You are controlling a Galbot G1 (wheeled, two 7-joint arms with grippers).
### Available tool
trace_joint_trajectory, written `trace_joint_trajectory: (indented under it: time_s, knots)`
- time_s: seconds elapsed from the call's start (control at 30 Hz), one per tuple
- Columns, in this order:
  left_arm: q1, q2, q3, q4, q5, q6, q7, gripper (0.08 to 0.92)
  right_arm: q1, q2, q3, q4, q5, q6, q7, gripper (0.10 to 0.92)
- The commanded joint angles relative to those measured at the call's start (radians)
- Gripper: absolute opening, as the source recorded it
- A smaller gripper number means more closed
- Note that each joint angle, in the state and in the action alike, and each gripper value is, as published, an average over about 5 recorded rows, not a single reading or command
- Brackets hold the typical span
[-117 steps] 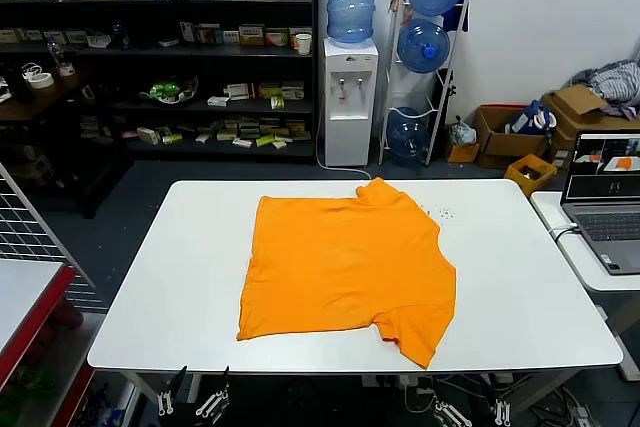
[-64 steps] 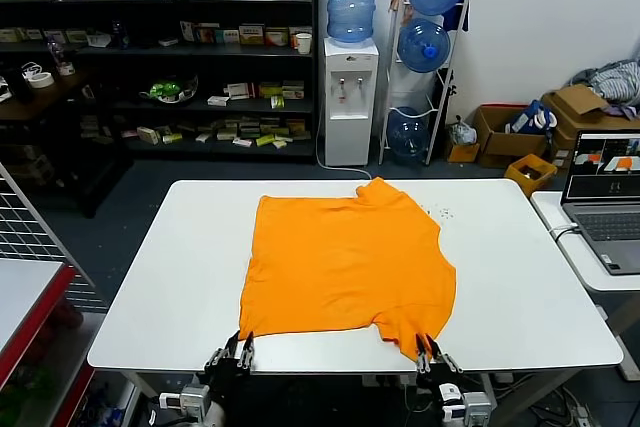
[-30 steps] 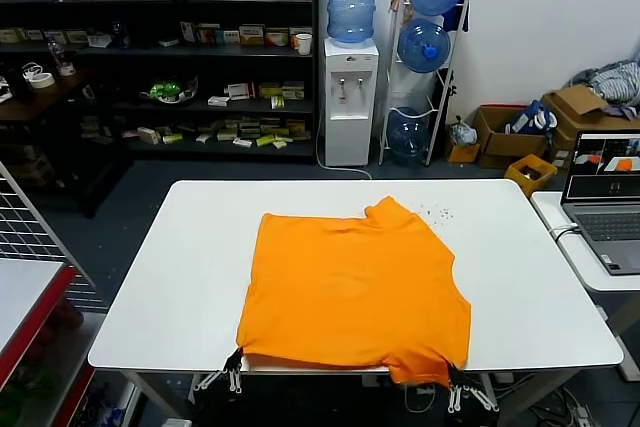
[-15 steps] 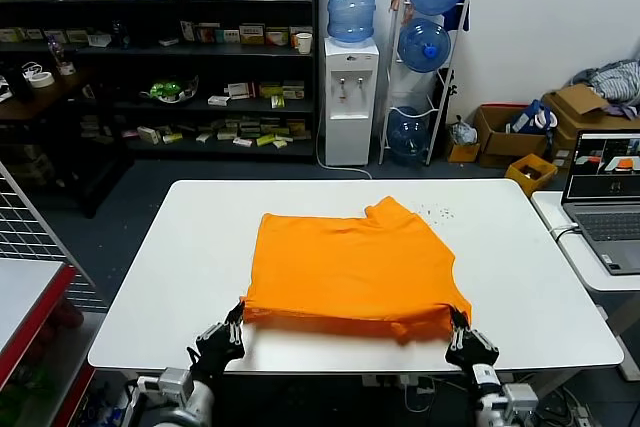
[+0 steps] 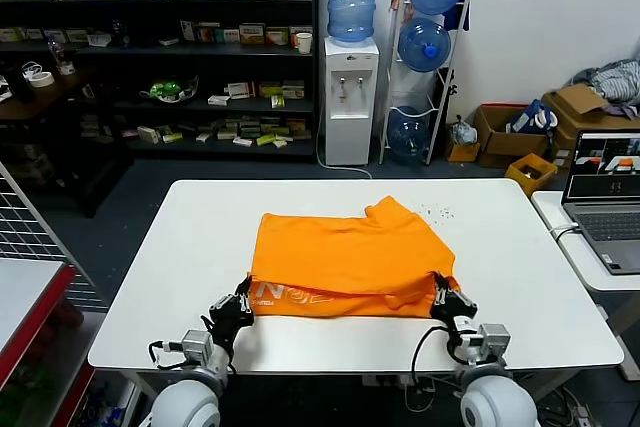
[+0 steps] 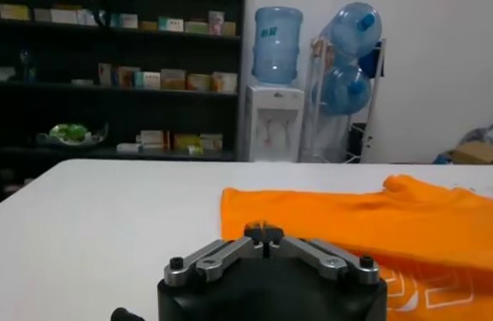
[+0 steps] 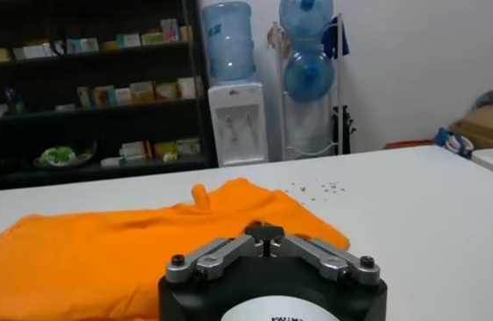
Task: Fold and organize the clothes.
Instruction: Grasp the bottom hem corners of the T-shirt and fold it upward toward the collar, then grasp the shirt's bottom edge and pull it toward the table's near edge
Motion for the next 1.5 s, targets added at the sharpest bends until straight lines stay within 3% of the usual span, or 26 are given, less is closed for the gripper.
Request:
trace_joint_trajectory:
  time_s: [0.03,0.17,0.4,0.6,0.77,0.97,1.5]
  knots:
    - [-0.069,-0.012,0.015,0.072,0.003,0.054,-0.012,0.093,0.1,-0.004,-0.047,-0.075,0.018,-0.031,0.001,0.206]
    - [-0.029,0.005,-0.011,0.034,0.005,0.072,-0.01,0.142,0.08,-0.01,-0.027,-0.066,0.011,-0.001,-0.028,0.318]
    - [0.098,0.032,-0.086,-0.056,0.0,0.086,0.009,0.34,-0.05,-0.059,0.042,-0.025,-0.021,0.082,-0.112,0.509]
    - [0.215,0.002,-0.139,-0.054,-0.005,0.051,0.071,0.513,-0.18,-0.096,0.124,-0.019,-0.004,0.113,-0.171,0.682]
    - [0.204,-0.027,-0.141,-0.021,-0.021,0.035,0.112,0.661,-0.194,-0.107,0.162,-0.045,0.034,0.094,-0.185,0.803]
    - [0.114,-0.057,-0.136,0.043,-0.023,0.023,0.142,0.805,-0.142,-0.101,0.156,-0.088,0.067,0.046,-0.174,0.822]
    - [0.046,-0.063,-0.097,0.09,-0.025,0.052,0.106,0.823,-0.074,-0.09,0.114,-0.127,0.109,-0.005,-0.153,0.818]
